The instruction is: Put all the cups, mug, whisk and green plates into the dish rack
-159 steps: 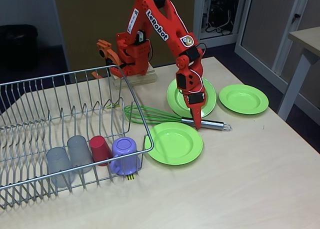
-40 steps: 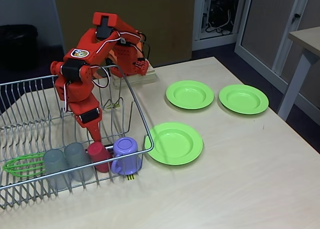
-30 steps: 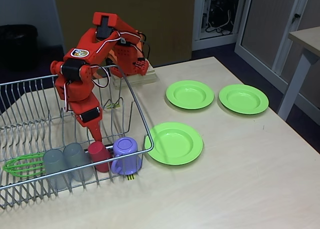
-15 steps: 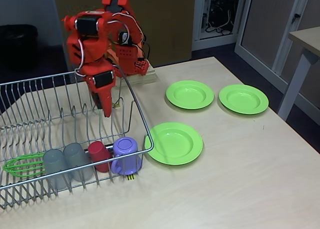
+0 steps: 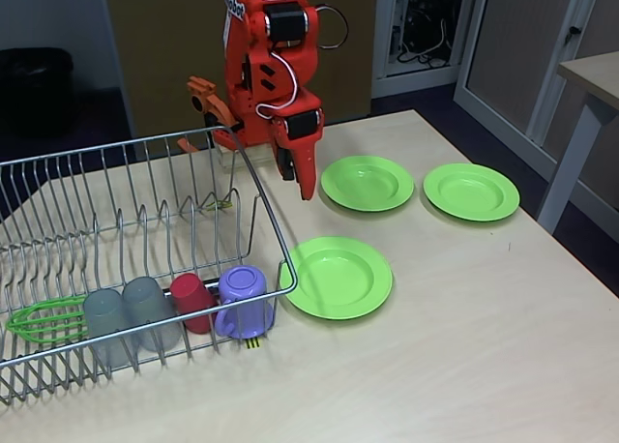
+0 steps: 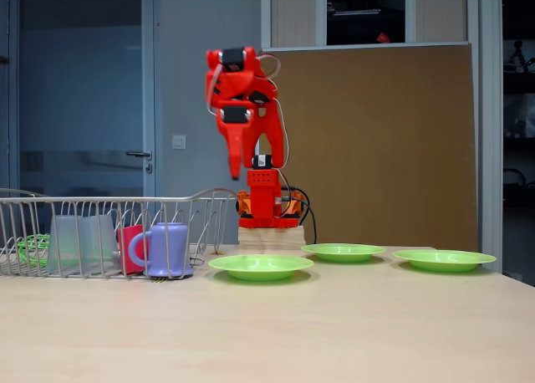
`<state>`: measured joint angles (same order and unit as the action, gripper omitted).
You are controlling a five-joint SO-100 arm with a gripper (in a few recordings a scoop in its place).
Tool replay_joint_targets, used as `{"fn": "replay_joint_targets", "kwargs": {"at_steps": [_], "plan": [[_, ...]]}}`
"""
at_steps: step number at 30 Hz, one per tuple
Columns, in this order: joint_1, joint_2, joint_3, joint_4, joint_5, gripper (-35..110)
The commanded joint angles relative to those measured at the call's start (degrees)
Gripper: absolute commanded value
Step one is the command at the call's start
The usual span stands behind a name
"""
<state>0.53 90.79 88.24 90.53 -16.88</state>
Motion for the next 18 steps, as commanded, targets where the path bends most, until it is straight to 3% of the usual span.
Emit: {"fn": "replay_joint_targets", "kwargs": {"at_steps": [1,10,18], "plan": [[-3.87,4.48,9.76,-5.71,7.65,26],[-11.34,2.72,25.66,-21.97,21.01,29],[-13.54,-4.66,29.18,-33.84,24.43,30]]}}
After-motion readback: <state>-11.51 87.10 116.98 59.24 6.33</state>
